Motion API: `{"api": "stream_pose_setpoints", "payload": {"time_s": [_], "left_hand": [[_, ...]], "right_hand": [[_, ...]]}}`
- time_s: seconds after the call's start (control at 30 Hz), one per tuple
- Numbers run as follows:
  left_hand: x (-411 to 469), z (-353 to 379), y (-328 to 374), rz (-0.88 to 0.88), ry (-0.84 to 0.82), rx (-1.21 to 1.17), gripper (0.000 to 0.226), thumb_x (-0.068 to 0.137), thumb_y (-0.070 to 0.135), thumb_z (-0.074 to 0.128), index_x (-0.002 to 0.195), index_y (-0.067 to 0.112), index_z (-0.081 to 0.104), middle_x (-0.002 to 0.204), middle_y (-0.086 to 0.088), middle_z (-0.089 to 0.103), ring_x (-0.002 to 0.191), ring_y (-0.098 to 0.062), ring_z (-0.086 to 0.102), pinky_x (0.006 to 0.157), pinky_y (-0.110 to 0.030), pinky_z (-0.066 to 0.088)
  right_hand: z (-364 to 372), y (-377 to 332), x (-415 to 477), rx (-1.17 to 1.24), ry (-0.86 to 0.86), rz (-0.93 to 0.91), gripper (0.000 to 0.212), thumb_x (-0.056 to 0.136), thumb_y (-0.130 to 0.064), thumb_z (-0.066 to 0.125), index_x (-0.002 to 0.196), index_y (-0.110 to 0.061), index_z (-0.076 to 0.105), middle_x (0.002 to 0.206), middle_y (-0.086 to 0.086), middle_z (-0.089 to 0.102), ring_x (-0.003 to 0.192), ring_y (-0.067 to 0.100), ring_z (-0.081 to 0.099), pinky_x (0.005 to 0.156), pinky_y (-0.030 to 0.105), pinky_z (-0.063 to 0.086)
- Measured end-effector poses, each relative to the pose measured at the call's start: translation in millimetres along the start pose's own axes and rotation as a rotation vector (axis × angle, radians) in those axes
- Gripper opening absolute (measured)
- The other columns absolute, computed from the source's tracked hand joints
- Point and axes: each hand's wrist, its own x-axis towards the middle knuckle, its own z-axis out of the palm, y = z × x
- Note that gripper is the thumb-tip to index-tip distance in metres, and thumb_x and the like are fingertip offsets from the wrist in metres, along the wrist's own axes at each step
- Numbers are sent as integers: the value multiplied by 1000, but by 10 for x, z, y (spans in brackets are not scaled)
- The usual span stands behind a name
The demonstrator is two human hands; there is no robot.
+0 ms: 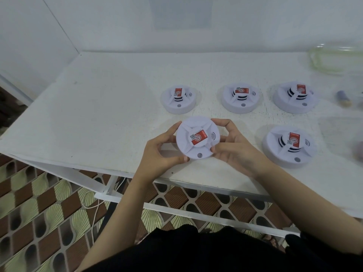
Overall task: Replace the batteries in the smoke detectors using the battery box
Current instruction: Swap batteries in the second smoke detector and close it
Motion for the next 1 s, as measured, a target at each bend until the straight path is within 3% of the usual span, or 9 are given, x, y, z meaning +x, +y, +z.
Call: {"api": "stream_pose_setpoints", "payload": {"time_s": [0.13,0.37,0.5,0.73,0.9,1.0], "left_hand": [[10,-3,-25,3,2,-12,84,61,21,84,137,23,49,110,2,70,102,7,60,88,-2,37],[20,-1,-57,20,-1,4,85,61,31,82,139,21,50,112,14,70,104,-4,63,91,-8,41],[19,-7,-63,9,0,1,84,62,22,83,139,22,50,110,12,70,103,-3,62,89,-5,39],[25,-4,-48,17,-6,10,84,61,30,80,139,20,50,112,13,69,103,-2,62,89,-5,39],[23,-2,-54,4,-1,7,81,63,15,80,138,19,50,109,21,69,101,-1,62,86,-4,40],[17,-3,-44,-2,-3,3,80,63,14,80,138,21,50,106,16,71,101,1,62,85,-2,39]], "right_hand": [[-3,4,3,-10,-1,-5,63,68,13,54,121,-19,41,95,17,67,90,27,65,81,41,56],[8,0,-13,-17,2,-10,61,73,18,52,122,-18,41,94,16,67,89,26,65,82,41,56],[14,1,-15,-6,12,-7,63,68,13,54,121,-18,41,93,18,66,88,25,65,81,41,56],[10,8,-6,4,12,-12,62,67,13,54,119,-19,43,91,15,68,86,24,66,78,38,57],[15,5,-19,-4,11,-11,62,68,12,54,120,-19,42,91,14,69,87,24,66,78,37,57],[23,5,-11,-5,19,-11,62,67,12,54,119,-19,43,90,13,70,86,24,67,77,37,57]]}}
